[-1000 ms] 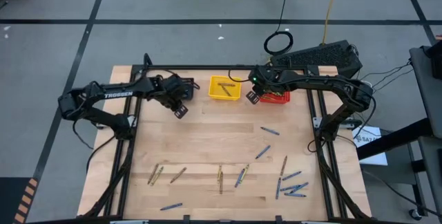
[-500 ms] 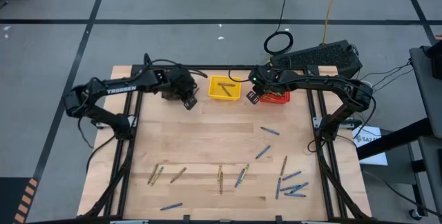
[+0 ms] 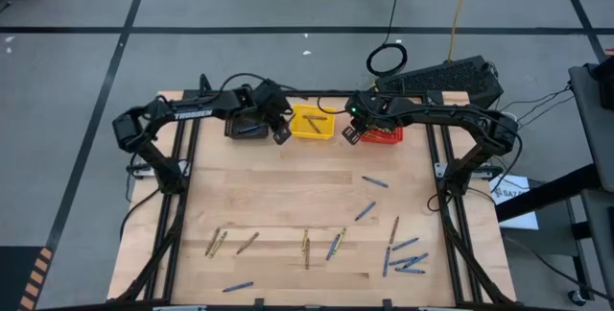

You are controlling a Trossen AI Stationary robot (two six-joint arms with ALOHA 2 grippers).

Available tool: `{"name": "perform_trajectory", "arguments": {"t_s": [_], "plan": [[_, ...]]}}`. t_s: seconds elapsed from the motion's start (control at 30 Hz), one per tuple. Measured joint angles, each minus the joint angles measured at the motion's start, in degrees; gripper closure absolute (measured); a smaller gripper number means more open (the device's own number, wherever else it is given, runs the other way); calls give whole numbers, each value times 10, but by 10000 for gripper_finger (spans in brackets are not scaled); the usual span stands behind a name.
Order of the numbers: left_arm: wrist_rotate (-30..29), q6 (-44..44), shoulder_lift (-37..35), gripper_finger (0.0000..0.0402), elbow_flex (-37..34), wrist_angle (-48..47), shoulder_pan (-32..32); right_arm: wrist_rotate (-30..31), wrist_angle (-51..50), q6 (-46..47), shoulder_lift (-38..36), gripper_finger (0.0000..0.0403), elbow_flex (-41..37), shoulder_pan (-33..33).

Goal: Sort crayons
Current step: Put the brown crayon into the yellow bin

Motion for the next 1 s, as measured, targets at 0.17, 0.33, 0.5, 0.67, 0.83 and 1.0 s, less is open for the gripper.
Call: {"name": "perform_trajectory", "arguments": {"t_s": [0.17, 0.33, 0.5, 0.67, 0.83, 1.0], "plan": [[15, 0, 17, 401, 19, 36, 14, 0, -1, 1, 0, 316, 0, 3], [17, 7, 35, 401, 24, 61, 21, 0, -12, 13, 0, 316, 0, 11], [31, 26, 50, 401, 24, 90, 21, -1, -15, 13, 0, 316, 0, 17], [41, 26, 71, 401, 24, 109, 22, -1, -13, 13, 0, 316, 0, 17], [41, 25, 94, 401, 24, 113, 23, -1, -12, 13, 0, 316, 0, 17], [41, 25, 116, 397, 39, 108, 23, 0, -12, 13, 0, 316, 0, 17]]}}
